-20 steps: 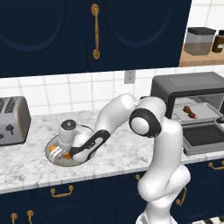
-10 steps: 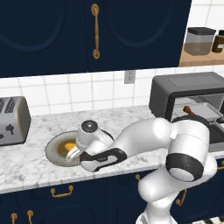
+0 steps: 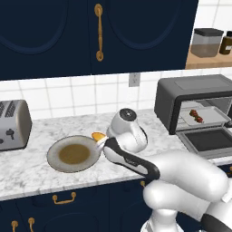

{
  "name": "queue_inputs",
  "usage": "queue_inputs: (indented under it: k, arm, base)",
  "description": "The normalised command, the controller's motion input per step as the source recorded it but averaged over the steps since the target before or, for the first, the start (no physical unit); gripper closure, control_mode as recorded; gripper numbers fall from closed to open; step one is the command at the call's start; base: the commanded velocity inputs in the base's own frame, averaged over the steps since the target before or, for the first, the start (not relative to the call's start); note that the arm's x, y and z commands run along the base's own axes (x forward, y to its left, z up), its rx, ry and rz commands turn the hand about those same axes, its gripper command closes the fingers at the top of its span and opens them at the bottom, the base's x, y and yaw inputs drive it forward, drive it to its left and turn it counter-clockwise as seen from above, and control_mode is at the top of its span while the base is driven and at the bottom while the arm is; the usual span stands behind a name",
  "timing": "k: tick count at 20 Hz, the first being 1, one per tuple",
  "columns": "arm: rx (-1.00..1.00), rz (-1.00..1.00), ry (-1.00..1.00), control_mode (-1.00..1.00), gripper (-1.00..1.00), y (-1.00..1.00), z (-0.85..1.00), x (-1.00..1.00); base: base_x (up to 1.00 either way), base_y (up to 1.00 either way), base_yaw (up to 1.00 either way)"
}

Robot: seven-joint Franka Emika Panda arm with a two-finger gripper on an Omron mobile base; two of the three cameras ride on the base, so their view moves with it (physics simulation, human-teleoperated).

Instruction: Pick up the kebab skewer and baguette bread, and place them inside the toaster oven. Close the toaster oven door and start by setting the timer.

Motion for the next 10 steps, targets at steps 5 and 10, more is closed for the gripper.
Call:
queue_inputs:
  k: [5,10]
  arm:
    - [0.00,-0.17,0.09,-1.00,1.00,-0.98,0.87,-0.16]
    - [0.00,-0.19,0.06,-1.00,1.00,-1.00,0.36,-0.13]
  base:
    - [0.00,0.00,0.00]
    - [0.00,0.00,0.00]
